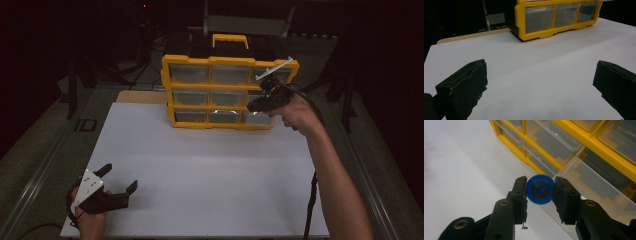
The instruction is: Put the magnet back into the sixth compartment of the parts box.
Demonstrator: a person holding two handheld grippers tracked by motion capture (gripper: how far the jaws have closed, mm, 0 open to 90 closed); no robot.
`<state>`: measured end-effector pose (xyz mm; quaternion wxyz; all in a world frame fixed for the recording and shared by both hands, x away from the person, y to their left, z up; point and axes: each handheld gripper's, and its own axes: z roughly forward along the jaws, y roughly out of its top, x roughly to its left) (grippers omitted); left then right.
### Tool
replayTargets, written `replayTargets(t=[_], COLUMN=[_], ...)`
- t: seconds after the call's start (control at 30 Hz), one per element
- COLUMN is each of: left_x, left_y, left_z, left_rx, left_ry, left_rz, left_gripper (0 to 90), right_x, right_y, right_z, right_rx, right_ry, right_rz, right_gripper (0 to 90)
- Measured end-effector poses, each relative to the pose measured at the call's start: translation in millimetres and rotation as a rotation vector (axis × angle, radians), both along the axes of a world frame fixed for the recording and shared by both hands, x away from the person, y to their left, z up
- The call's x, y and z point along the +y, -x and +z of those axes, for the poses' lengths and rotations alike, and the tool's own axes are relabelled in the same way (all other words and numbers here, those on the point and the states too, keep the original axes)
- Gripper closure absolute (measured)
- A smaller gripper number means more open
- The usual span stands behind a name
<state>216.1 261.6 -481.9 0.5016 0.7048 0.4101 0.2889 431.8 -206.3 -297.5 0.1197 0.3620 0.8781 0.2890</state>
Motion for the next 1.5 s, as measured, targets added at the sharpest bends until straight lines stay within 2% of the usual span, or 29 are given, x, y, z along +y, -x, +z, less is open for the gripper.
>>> replayTargets(t=[0.57, 0.9, 1.5], left_x=[0.1, 0.5, 0.6], left_y=[-0.1, 0.2, 0.2], left_z=[0.0, 0.3, 0.3], left_rx=[0.000, -0.002, -0.002], left_ry=[-0.002, 0.001, 0.003], left_rz=[-0.001, 0.002, 0.003], left_gripper=[0.0, 0.0, 0.0], right_x=[-5.5, -8.4, -14.1], right_y=[-6.0, -10.7, -17.4], right_z=[7.4, 8.5, 6.4], right_rx=[-0.007, 0.011, 0.028], right_ry=[0.005, 0.016, 0.044], right_rz=[-0.057, -0.132, -0.220], right_gripper=[63.0, 63.0, 63.0])
